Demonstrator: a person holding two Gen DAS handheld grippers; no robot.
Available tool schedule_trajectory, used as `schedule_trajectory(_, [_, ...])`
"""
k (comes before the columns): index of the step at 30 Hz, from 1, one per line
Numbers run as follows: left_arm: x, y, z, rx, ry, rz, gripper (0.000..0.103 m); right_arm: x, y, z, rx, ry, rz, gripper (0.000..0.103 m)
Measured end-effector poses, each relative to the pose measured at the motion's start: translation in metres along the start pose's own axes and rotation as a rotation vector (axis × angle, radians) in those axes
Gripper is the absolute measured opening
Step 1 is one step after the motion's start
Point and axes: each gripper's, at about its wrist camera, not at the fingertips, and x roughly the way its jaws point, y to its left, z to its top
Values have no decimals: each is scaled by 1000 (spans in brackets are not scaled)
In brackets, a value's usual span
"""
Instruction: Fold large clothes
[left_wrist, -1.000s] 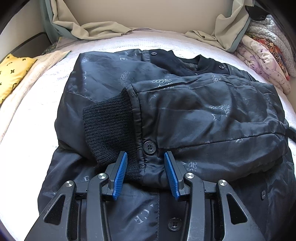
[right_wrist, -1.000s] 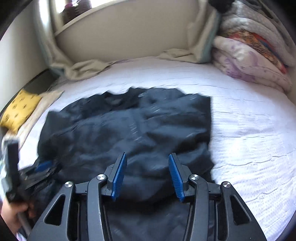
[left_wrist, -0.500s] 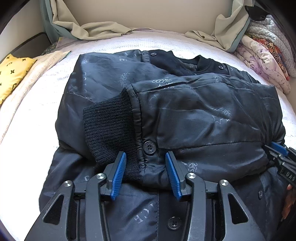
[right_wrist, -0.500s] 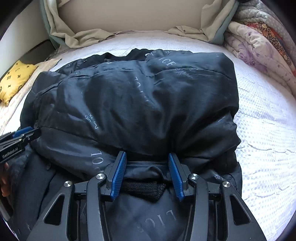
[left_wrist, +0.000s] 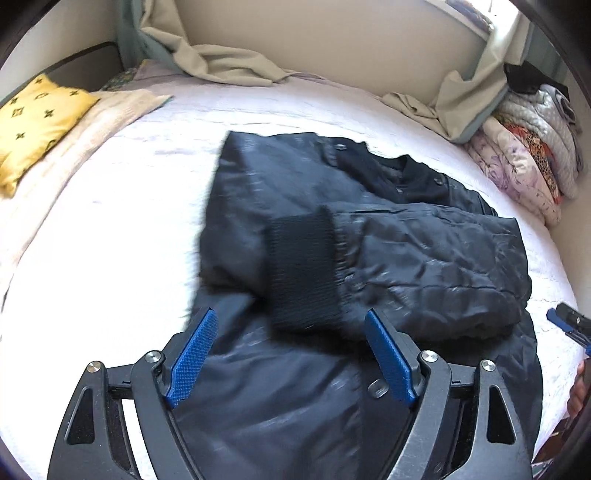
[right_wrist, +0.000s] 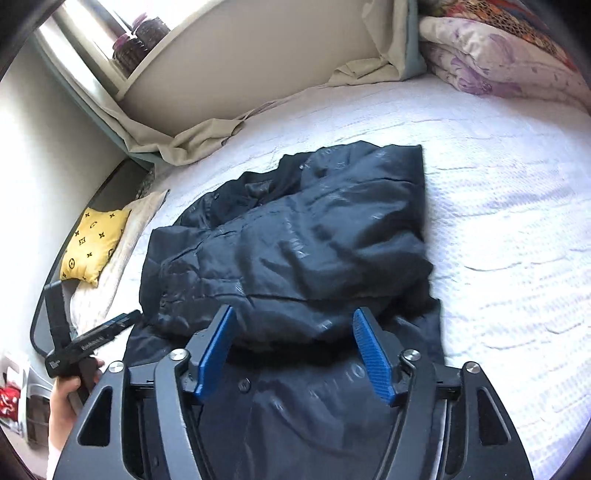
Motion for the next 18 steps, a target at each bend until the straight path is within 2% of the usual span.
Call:
schedule_trajectory(5, [-8,39,-17,-68,82,-55,85,-12,-14,-21,-18,76,-7,68])
schedule_trajectory(13, [-31,85,-71,-164,236,-109,78,-40,-50,-76,131,177,70,68])
schedule_trajectory(18, [-31,98,-108,-222,310,-198,74,-54,-64,-119,164,196,27,68])
